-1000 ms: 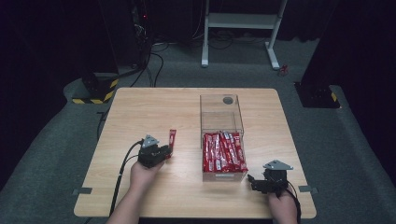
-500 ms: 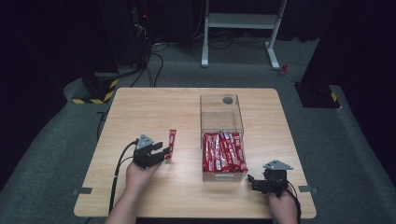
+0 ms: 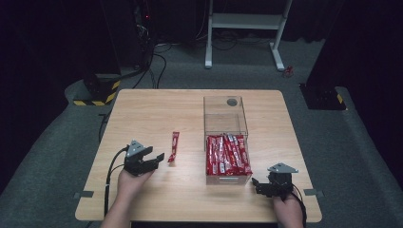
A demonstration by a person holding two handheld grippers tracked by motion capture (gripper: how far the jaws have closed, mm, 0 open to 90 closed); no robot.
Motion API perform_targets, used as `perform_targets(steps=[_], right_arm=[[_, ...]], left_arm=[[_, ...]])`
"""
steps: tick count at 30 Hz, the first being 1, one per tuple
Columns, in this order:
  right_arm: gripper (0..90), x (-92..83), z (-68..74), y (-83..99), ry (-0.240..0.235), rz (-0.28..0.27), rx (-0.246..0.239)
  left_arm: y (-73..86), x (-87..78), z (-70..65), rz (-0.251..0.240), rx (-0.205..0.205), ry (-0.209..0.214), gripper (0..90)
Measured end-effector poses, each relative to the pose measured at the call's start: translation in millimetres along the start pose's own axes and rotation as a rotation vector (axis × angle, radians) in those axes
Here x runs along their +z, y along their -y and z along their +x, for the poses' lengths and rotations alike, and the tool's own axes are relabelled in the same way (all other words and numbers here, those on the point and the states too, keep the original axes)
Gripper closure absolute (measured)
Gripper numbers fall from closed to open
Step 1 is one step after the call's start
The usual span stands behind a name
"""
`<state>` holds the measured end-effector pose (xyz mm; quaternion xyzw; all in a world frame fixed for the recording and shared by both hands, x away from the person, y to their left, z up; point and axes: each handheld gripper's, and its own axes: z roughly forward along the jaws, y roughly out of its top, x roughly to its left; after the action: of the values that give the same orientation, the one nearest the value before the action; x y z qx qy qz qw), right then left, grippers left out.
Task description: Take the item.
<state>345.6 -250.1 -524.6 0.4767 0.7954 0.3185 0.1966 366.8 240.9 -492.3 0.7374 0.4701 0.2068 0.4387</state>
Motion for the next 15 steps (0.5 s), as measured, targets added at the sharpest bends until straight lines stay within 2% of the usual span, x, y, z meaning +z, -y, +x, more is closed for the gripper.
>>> perform_targets(steps=[8, 15], right_arm=[[7.7, 0.0, 0.1, 0.0, 0.000, 0.000, 0.001], [7.7, 0.0, -0.1, 0.0, -0.001, -0.001, 0.000]], left_arm=[[13.9, -21.0, 15.8, 0.004, -0.006, -0.011, 34.0], [27.0, -35.9, 28.7, 0.034, -0.011, -0.049, 30.8]])
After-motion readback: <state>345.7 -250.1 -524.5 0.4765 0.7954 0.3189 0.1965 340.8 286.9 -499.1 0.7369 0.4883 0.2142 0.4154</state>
